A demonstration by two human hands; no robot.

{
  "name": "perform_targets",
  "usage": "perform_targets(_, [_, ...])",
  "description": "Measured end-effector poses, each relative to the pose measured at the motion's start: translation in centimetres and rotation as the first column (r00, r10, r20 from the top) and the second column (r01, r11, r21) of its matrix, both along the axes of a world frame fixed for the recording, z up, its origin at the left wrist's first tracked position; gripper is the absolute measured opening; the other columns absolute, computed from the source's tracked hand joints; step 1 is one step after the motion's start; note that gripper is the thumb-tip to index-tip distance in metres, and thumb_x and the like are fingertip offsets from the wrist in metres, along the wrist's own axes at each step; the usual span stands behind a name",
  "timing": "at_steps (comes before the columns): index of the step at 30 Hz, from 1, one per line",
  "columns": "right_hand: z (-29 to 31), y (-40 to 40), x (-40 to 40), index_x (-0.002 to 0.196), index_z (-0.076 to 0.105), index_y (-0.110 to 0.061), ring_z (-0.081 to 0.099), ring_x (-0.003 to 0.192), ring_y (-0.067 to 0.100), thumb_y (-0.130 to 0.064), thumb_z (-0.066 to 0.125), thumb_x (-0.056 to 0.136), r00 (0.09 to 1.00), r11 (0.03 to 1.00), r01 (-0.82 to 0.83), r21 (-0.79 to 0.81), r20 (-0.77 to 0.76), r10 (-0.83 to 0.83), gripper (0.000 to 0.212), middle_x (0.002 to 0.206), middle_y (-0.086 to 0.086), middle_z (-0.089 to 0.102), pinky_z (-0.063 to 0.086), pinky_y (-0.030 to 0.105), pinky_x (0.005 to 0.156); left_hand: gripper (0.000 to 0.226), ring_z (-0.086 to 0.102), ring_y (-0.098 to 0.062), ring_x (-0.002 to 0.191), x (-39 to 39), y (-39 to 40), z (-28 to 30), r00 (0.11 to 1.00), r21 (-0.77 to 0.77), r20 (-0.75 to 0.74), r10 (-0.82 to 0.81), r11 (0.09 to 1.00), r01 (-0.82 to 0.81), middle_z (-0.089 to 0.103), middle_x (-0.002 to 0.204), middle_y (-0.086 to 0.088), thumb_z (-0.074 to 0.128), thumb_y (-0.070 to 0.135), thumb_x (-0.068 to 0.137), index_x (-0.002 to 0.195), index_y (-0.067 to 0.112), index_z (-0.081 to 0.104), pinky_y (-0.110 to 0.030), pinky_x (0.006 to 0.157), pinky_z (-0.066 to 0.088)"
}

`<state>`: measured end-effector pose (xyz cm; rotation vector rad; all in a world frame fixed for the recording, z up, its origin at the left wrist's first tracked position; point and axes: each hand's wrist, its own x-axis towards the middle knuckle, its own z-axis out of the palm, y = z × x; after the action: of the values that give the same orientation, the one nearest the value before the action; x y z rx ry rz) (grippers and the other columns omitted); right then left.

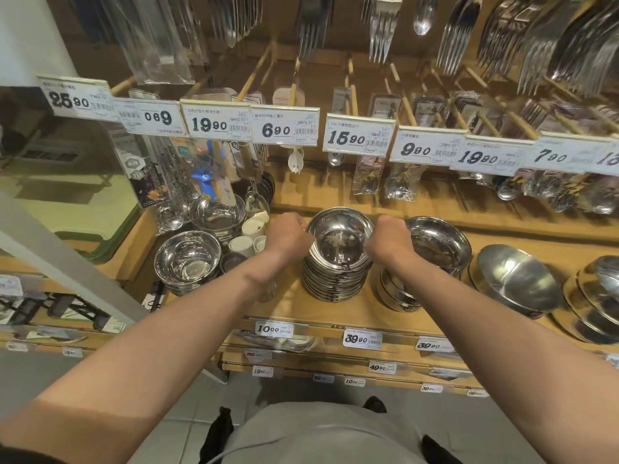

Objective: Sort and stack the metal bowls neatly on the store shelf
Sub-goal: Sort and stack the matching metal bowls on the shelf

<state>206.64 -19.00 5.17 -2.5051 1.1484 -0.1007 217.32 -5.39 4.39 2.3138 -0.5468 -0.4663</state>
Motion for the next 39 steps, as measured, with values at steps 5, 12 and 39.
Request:
perform_targets(5, [-0.2, -0.1, 0.2, 0.078, 0.052, -0.004, 0.054, 0.077, 0.027, 0.005, 0.053, 0.088, 0.996, 0.999, -0.051, 0.010, -0.071, 0.051, 0.013, 0.078, 0.008, 0.053, 0.046, 0.032, 0.068, 0.011, 0.056, -0.023, 0.080, 0.2, -0.2, -0.2, 0.999, -0.012, -0.023, 0.036, 0.999, -0.036, 0.056, 0.077, 0.002, 0.059, -0.001, 0.082, 0.084, 0.010, 0.062, -0.037, 0.071, 0.052])
perform_targets(12, [0.0, 0.0, 0.3, 0.077, 0.055, -0.001, 0.056, 0.074, 0.027, 0.003, 0.053, 0.089, 0.982, 0.992, -0.110, -0.059, -0.160, 0.099, 0.013, 0.074, 0.008, 0.056, 0.045, 0.033, 0.067, 0.026, 0.051, -0.018, 0.074, 0.5, -0.8, 0.0, 0.996, -0.006, -0.036, 0.084, 0.996, -0.084, 0.054, 0.073, 0.002, 0.063, -0.001, 0.080, 0.066, 0.017, 0.051, -0.023, 0.052, 0.037])
perform_targets(39, [-2.4, 1.4, -0.1, 0.068, 0.045, -0.013, 0.049, 0.054, 0.012, -0.015, 0.060, 0.086, 0.991, 0.966, 0.133, 0.223, -0.022, -0.131, 0.024, 0.066, 0.000, 0.052, 0.031, 0.022, 0.040, 0.014, 0.074, -0.037, 0.096, 0.1, 0.4, 0.0, 0.964, -0.059, -0.265, -0.004, 0.998, -0.012, 0.074, 0.105, -0.025, 0.058, 0.013, 0.098, 0.086, 0.012, 0.063, -0.049, 0.084, 0.062])
